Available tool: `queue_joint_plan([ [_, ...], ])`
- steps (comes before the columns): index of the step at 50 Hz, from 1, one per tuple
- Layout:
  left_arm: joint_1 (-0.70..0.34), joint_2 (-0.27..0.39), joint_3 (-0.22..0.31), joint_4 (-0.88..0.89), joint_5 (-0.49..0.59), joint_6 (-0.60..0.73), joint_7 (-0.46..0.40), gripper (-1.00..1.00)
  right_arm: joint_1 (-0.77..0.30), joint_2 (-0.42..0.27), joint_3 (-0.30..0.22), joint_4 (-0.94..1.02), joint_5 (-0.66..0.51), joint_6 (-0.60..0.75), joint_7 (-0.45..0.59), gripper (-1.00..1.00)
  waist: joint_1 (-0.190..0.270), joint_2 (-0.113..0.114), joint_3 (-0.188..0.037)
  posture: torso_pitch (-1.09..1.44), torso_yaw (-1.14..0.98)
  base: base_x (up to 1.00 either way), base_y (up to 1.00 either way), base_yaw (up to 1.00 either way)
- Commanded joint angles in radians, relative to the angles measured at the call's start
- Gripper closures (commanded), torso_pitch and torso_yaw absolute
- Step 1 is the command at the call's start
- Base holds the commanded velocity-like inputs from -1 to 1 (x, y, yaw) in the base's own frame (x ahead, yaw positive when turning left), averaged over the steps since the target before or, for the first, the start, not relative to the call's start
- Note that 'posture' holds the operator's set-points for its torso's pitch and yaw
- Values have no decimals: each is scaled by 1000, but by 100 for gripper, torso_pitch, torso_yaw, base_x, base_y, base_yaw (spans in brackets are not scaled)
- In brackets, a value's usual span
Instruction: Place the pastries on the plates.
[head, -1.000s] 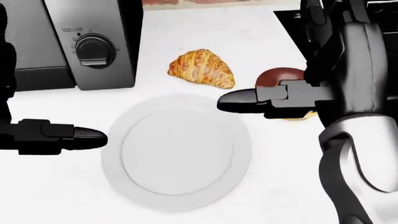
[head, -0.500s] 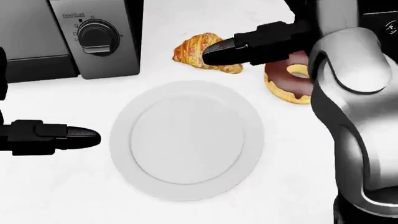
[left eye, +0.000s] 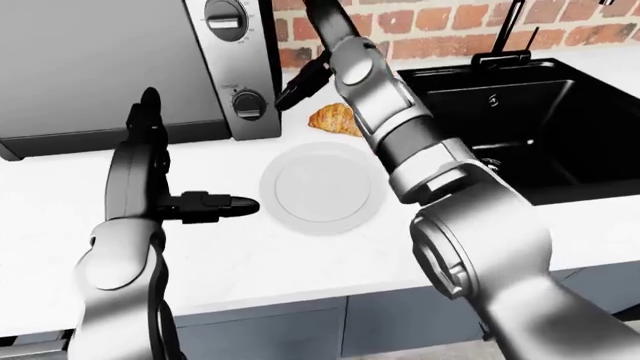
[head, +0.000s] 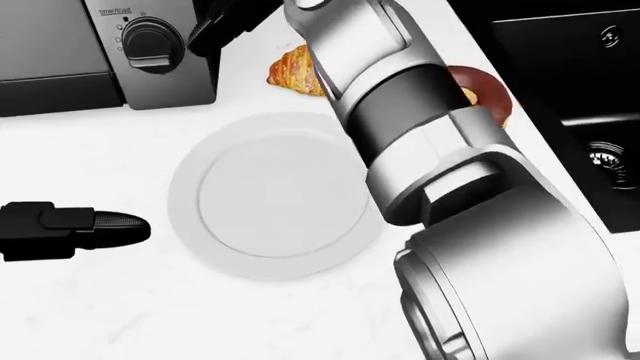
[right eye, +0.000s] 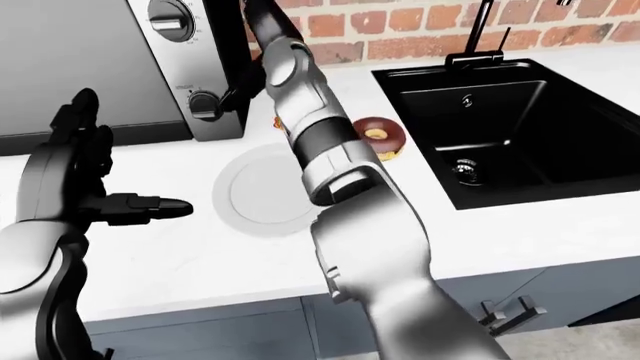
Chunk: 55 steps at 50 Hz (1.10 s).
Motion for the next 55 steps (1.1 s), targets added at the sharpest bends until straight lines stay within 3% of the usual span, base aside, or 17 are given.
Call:
queue_joint_plan([
  [1, -18, 9, 10, -32, 5, -29, 6, -100, -26, -4, -5, -20, -15, -45, -35, -100, 0, 6, -25, 0, 0, 0, 0, 0],
  [14, -15, 8, 28, -28, -12, -31, 13, -100, 54, 38, 3, 30, -96, -41, -105, -100, 4, 12, -37, 0, 0, 0, 0, 0],
  [25, -33, 46, 35, -55, -12, 18, 1, -100, 48, 16, -32, 52, -105, -10, -174, -100, 6, 11, -52, 0, 0, 0, 0, 0],
  [48, -26, 54, 42, -76, 2, 24, -18, -100, 42, -5, -52, 67, -94, 76, -215, -100, 6, 6, -33, 0, 0, 0, 0, 0],
  [55, -43, 85, 38, -134, 19, 97, -49, -100, 40, -16, -60, 70, -90, 87, -229, -100, 4, 7, -28, 1, 0, 0, 0, 0],
])
